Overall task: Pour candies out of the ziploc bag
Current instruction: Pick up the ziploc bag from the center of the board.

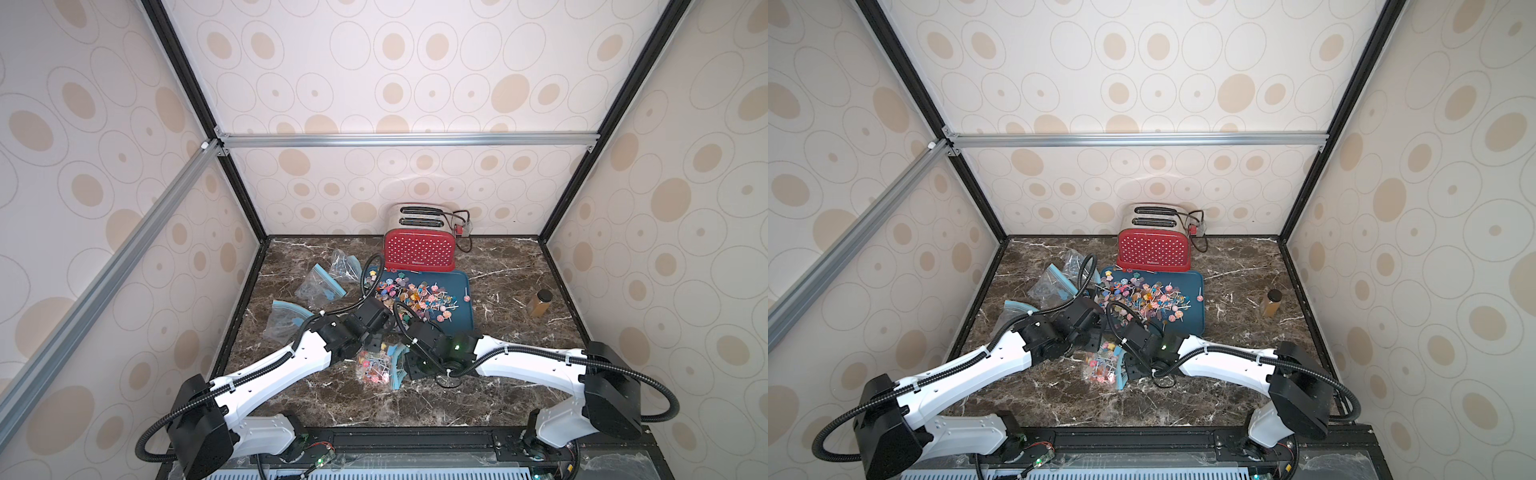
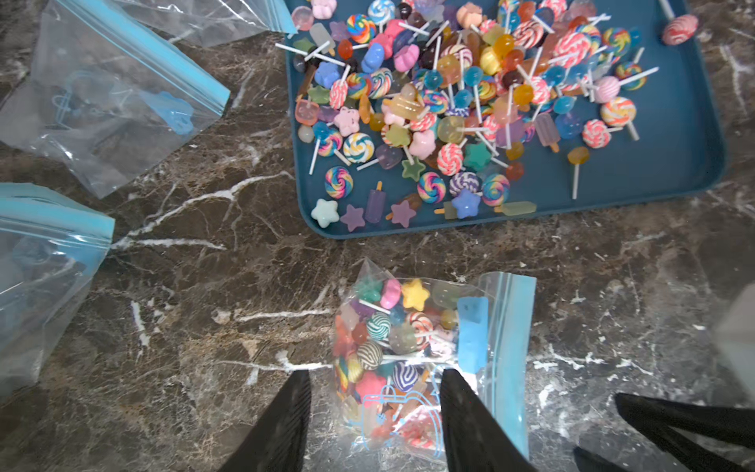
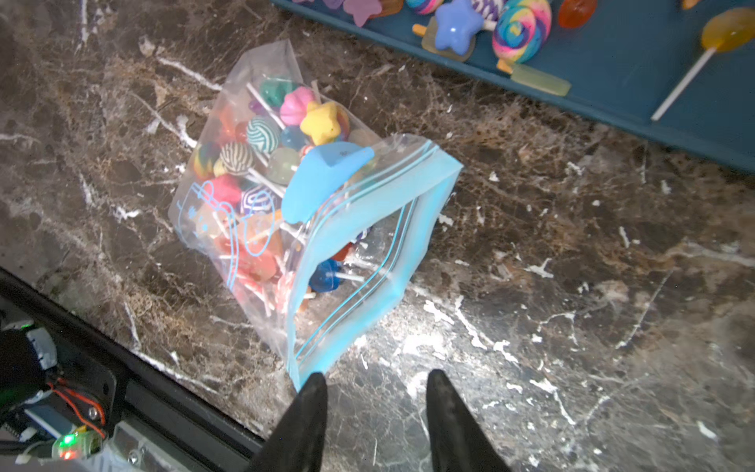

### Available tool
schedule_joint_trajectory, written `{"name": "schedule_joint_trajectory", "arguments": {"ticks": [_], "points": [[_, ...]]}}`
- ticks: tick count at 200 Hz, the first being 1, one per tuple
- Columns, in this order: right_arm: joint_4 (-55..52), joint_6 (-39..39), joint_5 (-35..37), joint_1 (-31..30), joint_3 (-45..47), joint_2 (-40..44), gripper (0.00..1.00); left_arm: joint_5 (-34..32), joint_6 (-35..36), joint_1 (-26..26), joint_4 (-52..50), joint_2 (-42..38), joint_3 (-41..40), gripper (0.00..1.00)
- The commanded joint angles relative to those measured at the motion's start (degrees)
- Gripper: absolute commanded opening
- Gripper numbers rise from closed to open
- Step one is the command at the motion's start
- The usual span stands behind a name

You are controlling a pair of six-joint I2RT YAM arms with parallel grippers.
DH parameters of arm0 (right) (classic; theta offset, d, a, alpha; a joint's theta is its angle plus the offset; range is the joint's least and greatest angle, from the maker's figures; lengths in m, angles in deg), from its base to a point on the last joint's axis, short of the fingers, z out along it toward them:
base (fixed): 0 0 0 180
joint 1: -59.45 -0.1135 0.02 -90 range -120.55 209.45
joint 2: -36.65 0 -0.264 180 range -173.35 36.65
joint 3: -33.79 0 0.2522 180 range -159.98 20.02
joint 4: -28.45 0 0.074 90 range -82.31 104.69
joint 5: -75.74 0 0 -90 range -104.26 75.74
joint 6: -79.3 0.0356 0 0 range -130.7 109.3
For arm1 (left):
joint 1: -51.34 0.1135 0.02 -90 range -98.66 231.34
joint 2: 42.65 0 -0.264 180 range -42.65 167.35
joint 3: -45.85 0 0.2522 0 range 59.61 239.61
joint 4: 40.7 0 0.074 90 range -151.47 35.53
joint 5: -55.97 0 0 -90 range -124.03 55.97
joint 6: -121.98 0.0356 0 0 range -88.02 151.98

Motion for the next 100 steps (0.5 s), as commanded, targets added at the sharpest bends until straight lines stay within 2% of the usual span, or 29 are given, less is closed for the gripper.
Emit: {"name": "schedule_joint_trajectory", "arguments": {"ticks": [1,33,68,100], "points": [[3.9,2.8,-3.1,-0.1,2.2,1.1,0.46,-3.3,-1.8,0.7,-2.9,0.3,1.1,0.53],[9.3,4.0,-6.2,-0.1,1.5,-1.2,0.5,-3.7,-3.4,1.7,-3.1,0.2,-0.4,0.54],[10.1,3.9,-7.0,-0.1,-2.2,-7.0,0.5,-2.5,-4.3,3.5,-1.9,-1.3,-2.9,0.55],[12.0,4.6,-8.5,-0.1,-4.1,-12.1,0.44,0.5,-4.9,6.1,0.1,-3.4,-5.7,0.59]]}}
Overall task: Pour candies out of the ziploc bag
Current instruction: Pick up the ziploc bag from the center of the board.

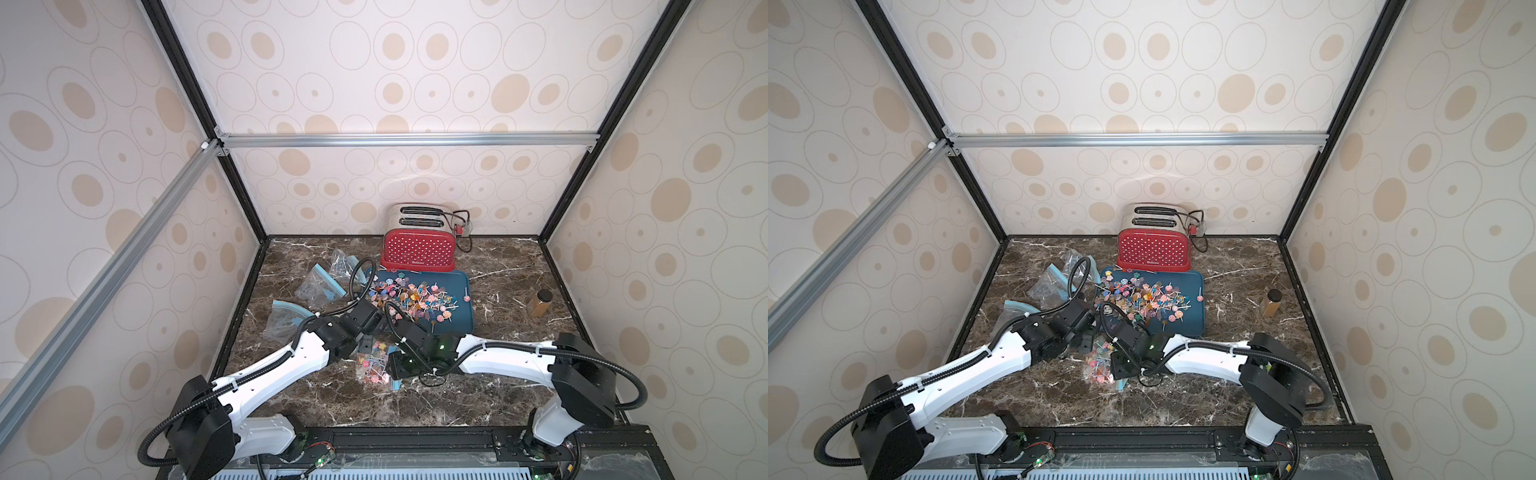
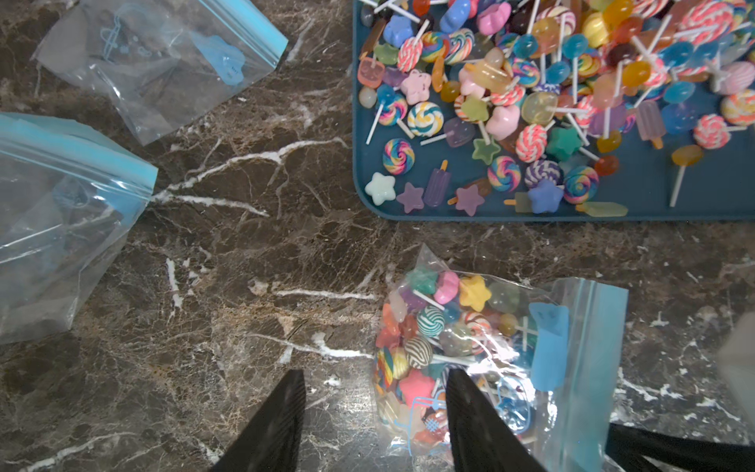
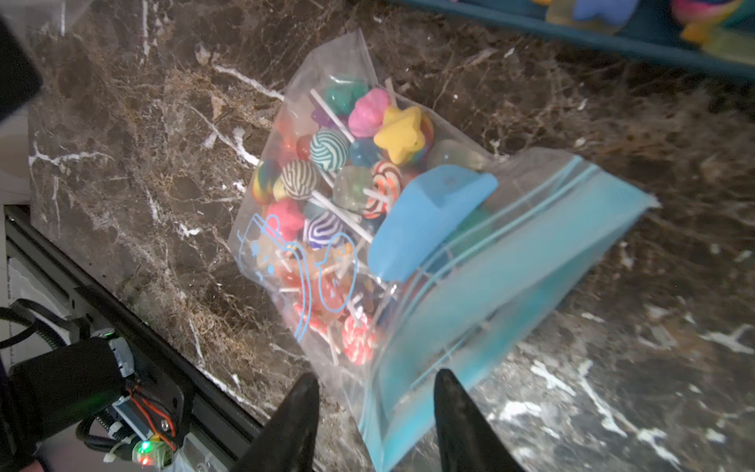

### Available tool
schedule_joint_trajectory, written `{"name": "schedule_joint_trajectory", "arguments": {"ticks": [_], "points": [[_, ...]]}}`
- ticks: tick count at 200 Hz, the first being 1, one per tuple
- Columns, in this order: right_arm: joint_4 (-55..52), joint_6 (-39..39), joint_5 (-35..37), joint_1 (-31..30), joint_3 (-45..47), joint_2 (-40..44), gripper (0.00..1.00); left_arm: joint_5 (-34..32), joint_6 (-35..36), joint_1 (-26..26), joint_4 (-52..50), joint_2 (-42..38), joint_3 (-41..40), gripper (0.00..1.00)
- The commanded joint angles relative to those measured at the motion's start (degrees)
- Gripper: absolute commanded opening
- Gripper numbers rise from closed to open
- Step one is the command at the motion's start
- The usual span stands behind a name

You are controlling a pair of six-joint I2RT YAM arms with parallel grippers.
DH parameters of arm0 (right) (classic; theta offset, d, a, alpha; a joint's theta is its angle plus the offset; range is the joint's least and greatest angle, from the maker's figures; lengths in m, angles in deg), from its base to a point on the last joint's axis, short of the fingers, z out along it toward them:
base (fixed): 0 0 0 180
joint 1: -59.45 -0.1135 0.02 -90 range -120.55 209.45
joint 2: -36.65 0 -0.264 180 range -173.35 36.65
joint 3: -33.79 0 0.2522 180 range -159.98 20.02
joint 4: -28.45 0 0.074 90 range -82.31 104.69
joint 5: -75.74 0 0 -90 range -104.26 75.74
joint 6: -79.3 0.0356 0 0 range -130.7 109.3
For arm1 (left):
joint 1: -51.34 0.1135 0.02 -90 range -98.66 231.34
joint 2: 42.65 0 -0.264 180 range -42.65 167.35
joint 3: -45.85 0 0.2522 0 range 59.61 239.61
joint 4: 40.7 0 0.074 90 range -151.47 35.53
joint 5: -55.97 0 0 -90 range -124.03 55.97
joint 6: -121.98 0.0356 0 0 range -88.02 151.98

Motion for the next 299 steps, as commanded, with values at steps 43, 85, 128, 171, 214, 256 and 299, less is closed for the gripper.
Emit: {"name": "schedule_joint_trajectory", "arguments": {"ticks": [43,85,128,171,214,256,299], "points": [[3.6,1.0,-1.2,-0.1,-3.5,-5.0,0.07,6.2,-2.2,5.1,4.9,-5.5,-6.6,0.63],[-0.7,-2.3,1.1,0.1,-7.4,-3.4,0.0,12.2,-3.1,6.4,13.0,-7.6,-13.0,0.72],[-7.1,-7.9,1.7,1.0,-13.8,-1.7,0.0,16.7,-4.1,7.3,19.9,-10.0,-18.0,0.79],[-11.9,-11.7,2.4,2.9,-15.9,3.2,0.0,23.3,-4.9,13.2,25.6,-15.9,-22.4,0.76],[-13.7,-13.9,2.0,5.9,-14.2,8.6,0.0,25.7,-4.0,14.9,25.1,-15.9,-22.0,0.69],[-16.3,-20.0,-2.1,9.9,-14.0,12.4,0.0,29.2,-4.7,14.8,26.5,-15.0,-20.9,0.58],[-18.9,-28.9,-12.3,14.6,-14.1,14.1,0.0,28.6,-3.0,14.8,22.9,-15.1,-17.9,0.51]]}}
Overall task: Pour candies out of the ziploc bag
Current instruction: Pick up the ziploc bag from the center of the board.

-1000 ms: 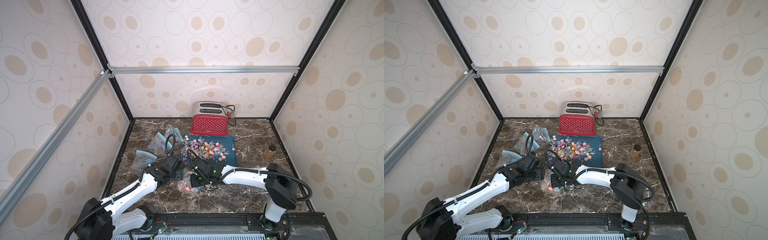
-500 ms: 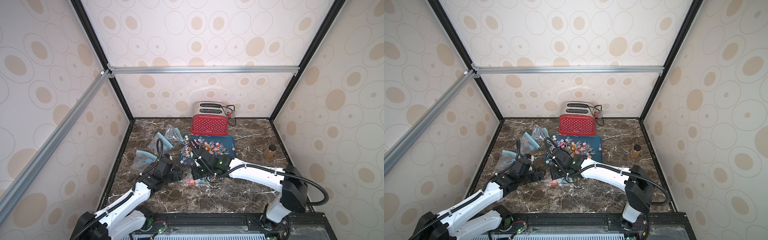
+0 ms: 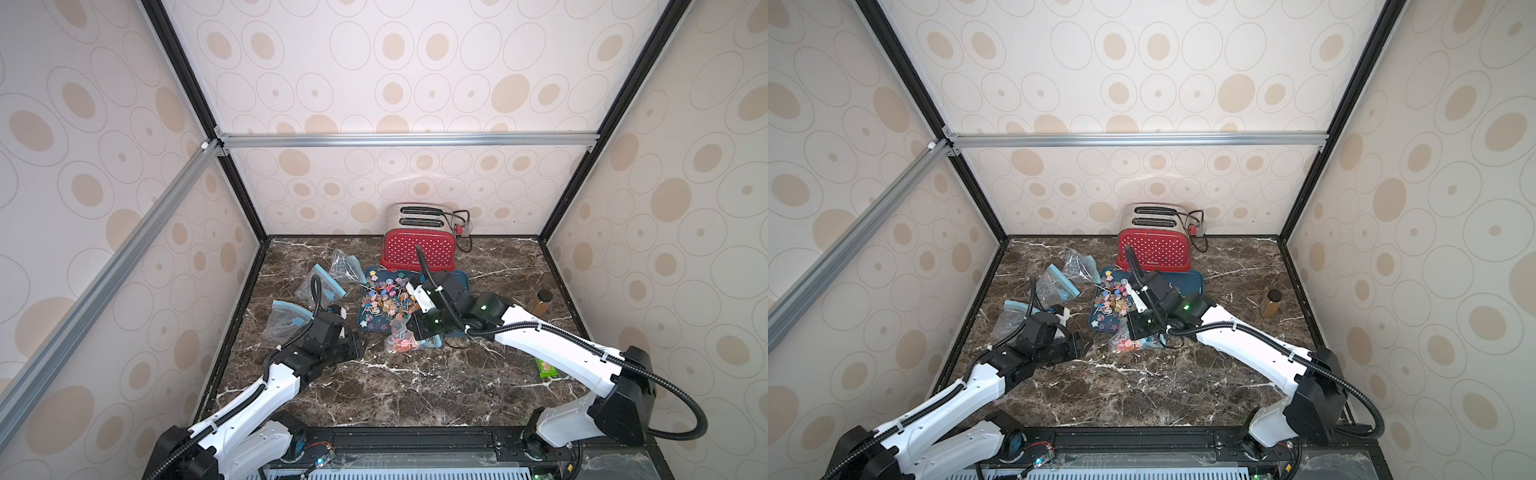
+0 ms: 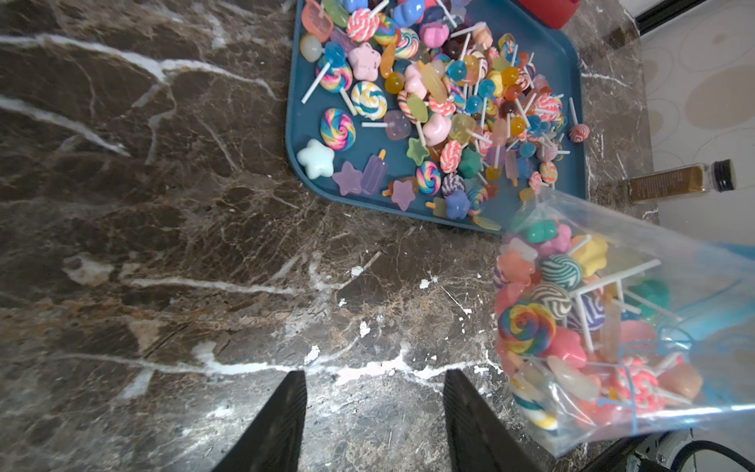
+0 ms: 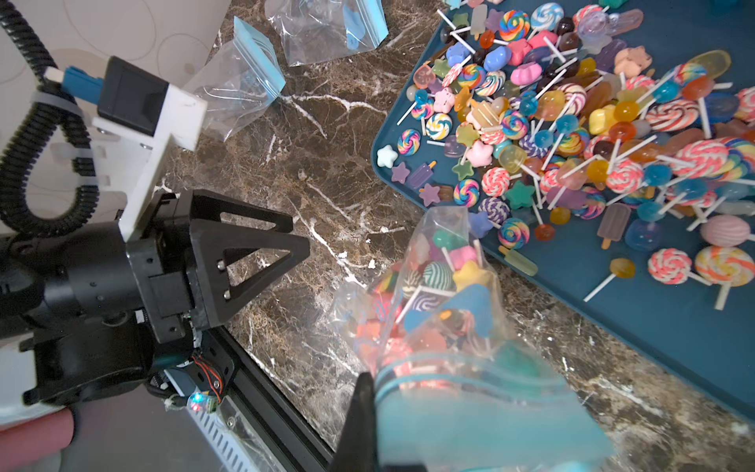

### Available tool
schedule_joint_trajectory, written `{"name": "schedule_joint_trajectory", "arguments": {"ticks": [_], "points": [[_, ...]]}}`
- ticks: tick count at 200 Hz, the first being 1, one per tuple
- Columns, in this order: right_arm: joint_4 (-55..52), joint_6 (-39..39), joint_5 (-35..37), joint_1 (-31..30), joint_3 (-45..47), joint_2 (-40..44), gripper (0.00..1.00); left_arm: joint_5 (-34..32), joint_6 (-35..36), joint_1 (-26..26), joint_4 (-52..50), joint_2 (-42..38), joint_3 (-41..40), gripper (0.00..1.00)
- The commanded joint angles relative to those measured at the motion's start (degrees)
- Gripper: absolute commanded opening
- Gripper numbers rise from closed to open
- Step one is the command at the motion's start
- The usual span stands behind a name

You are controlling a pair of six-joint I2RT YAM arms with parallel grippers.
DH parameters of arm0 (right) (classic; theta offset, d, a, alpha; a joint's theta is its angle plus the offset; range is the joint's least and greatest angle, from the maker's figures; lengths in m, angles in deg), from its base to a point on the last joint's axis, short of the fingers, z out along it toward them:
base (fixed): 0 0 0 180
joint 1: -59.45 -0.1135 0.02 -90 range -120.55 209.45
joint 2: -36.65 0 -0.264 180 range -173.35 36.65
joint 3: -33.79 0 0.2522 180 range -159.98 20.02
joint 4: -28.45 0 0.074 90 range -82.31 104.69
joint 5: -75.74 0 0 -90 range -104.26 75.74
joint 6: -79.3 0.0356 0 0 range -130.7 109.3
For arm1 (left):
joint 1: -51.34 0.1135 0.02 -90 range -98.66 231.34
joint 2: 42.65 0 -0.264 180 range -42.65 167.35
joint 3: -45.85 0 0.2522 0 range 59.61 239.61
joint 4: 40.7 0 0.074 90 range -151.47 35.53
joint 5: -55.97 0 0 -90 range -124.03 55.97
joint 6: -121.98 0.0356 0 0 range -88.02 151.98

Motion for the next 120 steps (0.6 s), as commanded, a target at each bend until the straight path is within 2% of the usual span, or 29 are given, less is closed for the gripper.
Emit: {"name": "schedule_joint_trajectory", "arguments": {"ticks": [1,26,52,92,120], "points": [[-1.8,-7.5,-7.0,1.4,-0.2,1.9,0.0,0.1,1.0,0.3,-1.9,-0.1,3.6,0.51],[-1.2,-11.2,-14.8,1.3,-0.3,-0.3,0.0,-1.6,0.6,0.3,-4.2,-0.7,4.5,0.48],[0.9,-11.5,-21.2,1.2,-0.5,-4.6,0.0,-5.0,-0.6,0.4,-8.8,-1.7,6.0,0.46],[6.6,-10.5,-25.5,-0.6,0.7,-8.6,0.0,-9.0,-1.4,0.4,-14.9,-4.8,7.6,0.45],[9.1,-10.3,-25.9,-2.0,3.0,-10.5,0.0,-9.1,-1.8,0.3,-17.6,-5.4,8.1,0.45]]}}
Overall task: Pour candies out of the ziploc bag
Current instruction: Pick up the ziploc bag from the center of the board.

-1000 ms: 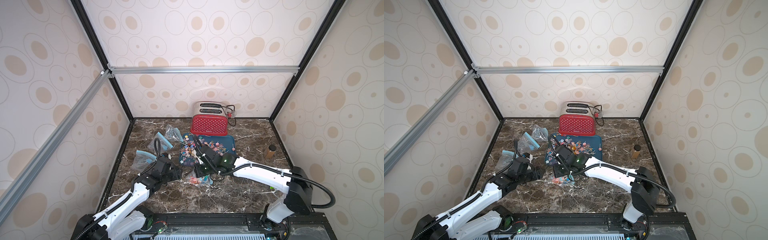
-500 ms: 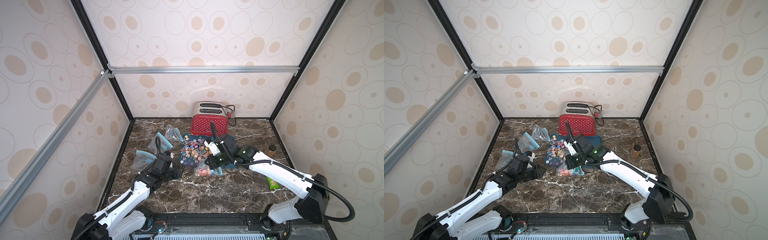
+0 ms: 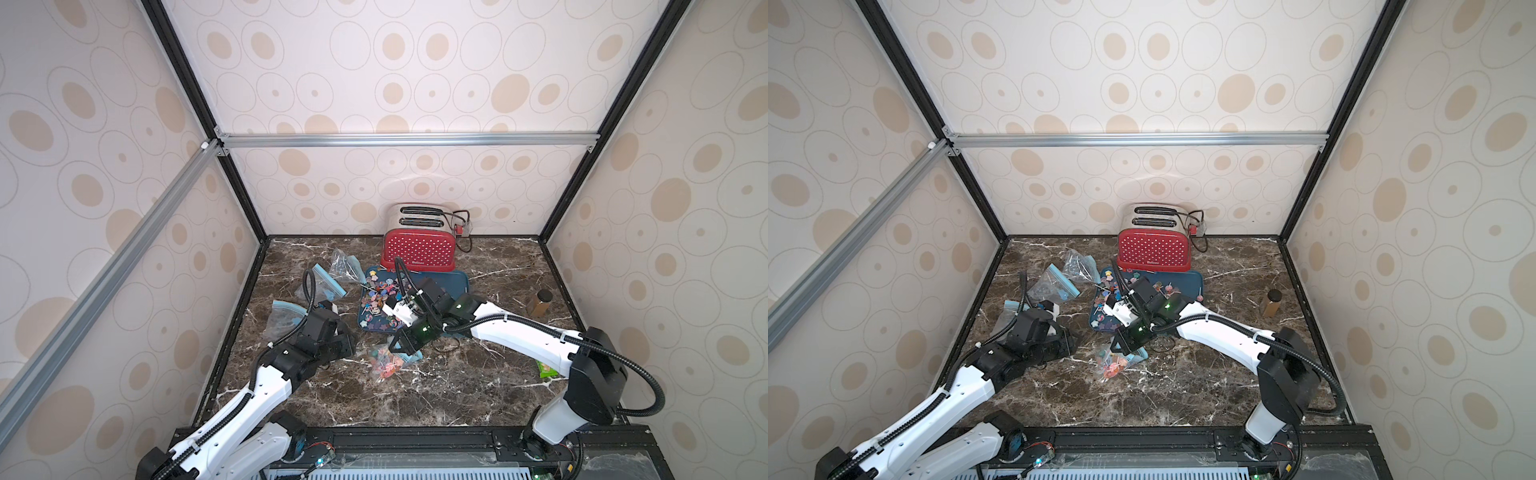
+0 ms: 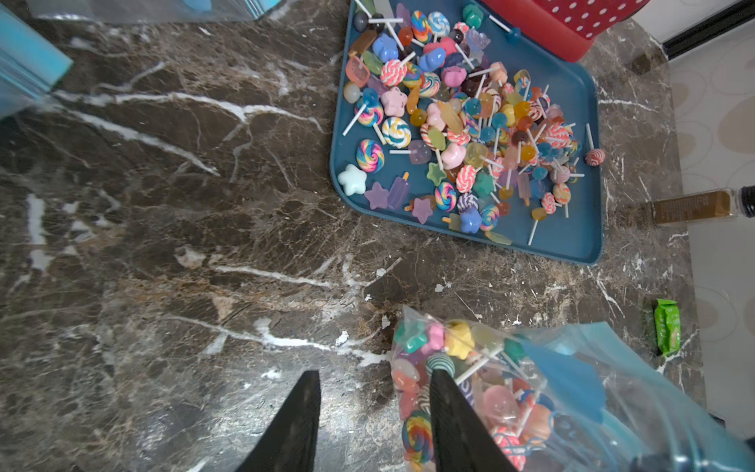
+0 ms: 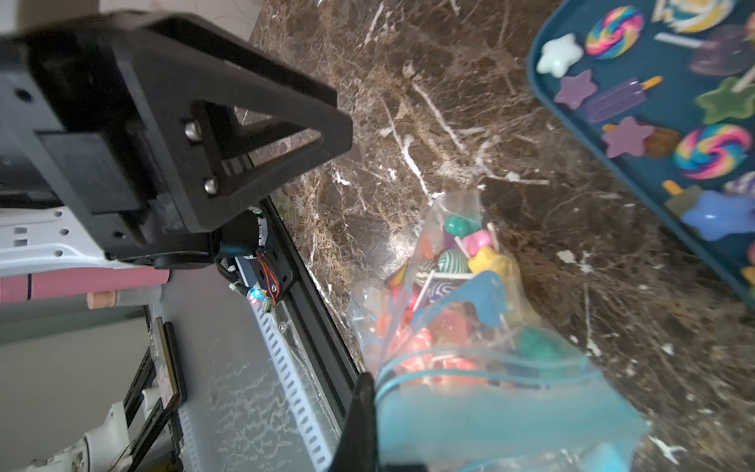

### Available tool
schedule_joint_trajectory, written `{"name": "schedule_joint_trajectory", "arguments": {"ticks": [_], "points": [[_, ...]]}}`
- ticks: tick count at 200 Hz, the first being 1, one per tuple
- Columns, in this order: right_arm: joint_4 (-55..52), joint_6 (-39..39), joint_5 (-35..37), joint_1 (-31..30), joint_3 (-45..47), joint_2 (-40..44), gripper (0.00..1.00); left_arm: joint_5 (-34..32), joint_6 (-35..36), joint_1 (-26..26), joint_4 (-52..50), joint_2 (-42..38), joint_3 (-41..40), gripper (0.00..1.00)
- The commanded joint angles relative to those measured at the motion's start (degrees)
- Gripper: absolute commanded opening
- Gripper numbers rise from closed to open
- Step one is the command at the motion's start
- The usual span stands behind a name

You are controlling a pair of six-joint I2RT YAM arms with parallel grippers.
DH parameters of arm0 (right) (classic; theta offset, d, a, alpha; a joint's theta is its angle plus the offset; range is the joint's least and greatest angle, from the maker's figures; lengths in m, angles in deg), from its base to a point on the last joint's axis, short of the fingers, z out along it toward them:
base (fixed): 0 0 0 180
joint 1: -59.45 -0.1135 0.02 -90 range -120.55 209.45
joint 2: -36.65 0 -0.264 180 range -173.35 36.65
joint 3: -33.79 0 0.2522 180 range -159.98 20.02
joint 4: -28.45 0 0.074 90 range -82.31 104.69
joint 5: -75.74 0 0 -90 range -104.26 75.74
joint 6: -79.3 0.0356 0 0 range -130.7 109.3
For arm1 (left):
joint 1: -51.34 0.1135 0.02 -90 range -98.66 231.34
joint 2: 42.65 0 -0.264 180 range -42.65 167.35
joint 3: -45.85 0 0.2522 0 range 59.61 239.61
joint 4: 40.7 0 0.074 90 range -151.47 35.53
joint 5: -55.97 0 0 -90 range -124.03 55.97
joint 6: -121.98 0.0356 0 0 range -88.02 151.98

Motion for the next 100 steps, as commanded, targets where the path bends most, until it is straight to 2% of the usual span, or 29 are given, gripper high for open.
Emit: {"name": "schedule_joint_trajectory", "arguments": {"ticks": [1,58,100], "points": [[4.5,-1.2,-3.5,-1.1,1.6,-0.8,0.0,-1.9,-1.2,0.4,-5.1,-0.6,2.3,0.46],[9.1,1.5,0.2,-1.6,12.8,0.6,0.0,10.8,-8.3,0.0,1.8,-0.7,-5.1,0.55],[10.8,3.3,2.9,-1.6,17.5,3.3,0.0,13.0,-14.4,-4.7,8.9,-1.8,-11.0,0.62]]}}
